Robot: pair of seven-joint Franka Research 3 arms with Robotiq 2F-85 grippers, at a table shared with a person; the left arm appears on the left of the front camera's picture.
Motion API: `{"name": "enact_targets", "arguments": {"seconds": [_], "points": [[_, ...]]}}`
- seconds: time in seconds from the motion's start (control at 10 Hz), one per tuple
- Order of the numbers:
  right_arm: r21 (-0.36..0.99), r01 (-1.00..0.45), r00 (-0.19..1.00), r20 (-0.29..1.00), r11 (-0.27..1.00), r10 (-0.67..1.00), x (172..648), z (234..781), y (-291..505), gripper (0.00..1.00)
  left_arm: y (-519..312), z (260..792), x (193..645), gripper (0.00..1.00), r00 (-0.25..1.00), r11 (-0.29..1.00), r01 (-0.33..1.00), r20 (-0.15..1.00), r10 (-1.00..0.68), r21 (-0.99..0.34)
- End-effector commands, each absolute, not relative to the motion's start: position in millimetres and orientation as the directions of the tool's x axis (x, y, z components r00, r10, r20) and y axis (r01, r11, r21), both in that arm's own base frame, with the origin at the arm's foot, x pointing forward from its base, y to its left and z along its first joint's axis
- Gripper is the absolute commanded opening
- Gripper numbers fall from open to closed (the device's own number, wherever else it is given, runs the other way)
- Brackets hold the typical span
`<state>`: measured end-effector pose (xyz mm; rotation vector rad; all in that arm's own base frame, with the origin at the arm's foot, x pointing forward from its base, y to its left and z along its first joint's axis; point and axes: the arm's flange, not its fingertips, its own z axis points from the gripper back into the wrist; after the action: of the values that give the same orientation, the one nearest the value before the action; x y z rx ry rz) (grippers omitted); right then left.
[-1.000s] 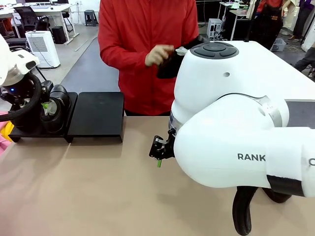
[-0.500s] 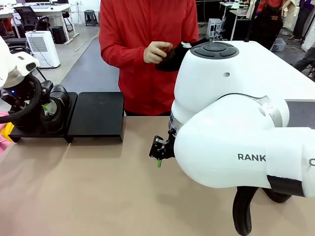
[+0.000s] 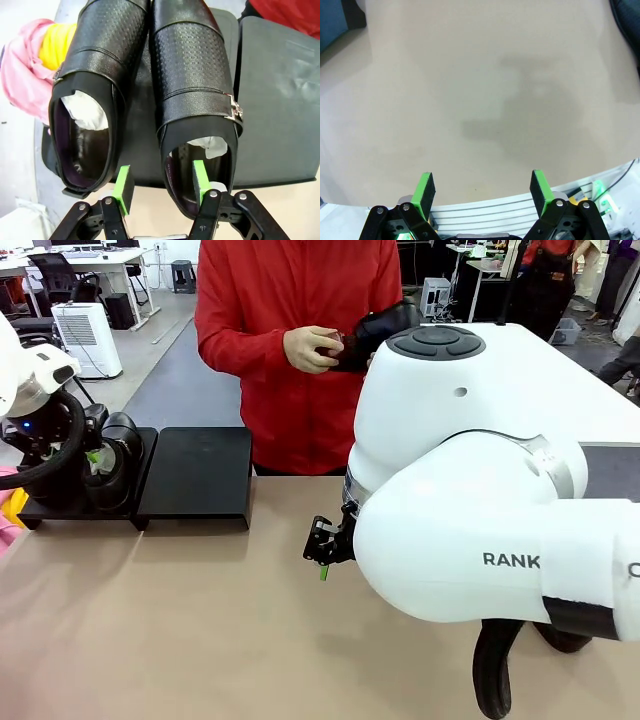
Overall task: Organize the shoes by placing them on the stand.
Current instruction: Pick up one Shoe and place it in the middle of the table.
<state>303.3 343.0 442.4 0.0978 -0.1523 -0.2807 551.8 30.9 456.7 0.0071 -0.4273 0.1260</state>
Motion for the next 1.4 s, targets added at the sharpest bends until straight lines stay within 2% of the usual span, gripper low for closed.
{"name": "enact_targets", "arguments": {"seconds": [0.0,0.3,0.5,0.6,0.8,0.9,1.0,1.3], "points": [[0.123,0.277,0.947,0.135,0.953,-0.292,301.3,442.8,341.0,1.0,30.9,456.7,551.8,0.62,0.902,0.992,-0.123,0.414,0.12,-0.02],[0.123,0.277,0.947,0.135,0.953,-0.292,301.3,442.8,341.0,1.0,7.5,525.4,500.0,0.62,0.834,0.994,-0.094,0.541,0.113,-0.062],[0.123,0.277,0.947,0.135,0.953,-0.292,301.3,442.8,341.0,1.0,-16.7,556.8,459.1,0.62,0.791,1.0,0.028,0.611,-0.016,-0.011],[0.123,0.277,0.947,0.135,0.953,-0.292,301.3,442.8,341.0,1.0,-26.7,566.3,443.4,0.62,0.826,0.988,0.148,0.554,-0.1,-0.043],[0.123,0.277,0.947,0.135,0.953,-0.292,301.3,442.8,341.0,1.0,-54.7,560.1,426.0,0.62,0.9,0.903,0.356,0.349,-0.261,-0.241],[0.123,0.277,0.947,0.135,0.953,-0.292,301.3,442.8,341.0,1.0,-65.4,550.4,424.0,0.62,0.922,0.867,0.355,0.286,-0.262,-0.35],[0.123,0.277,0.947,0.135,0.953,-0.292,301.3,442.8,341.0,1.0,-78.9,539.2,420.7,0.62,0.924,0.833,0.378,0.227,-0.309,-0.404],[0.123,0.277,0.947,0.135,0.953,-0.292,301.3,442.8,341.0,1.0,-94.1,524.9,413.5,0.62,0.913,0.828,0.406,0.136,-0.385,-0.386]]}}
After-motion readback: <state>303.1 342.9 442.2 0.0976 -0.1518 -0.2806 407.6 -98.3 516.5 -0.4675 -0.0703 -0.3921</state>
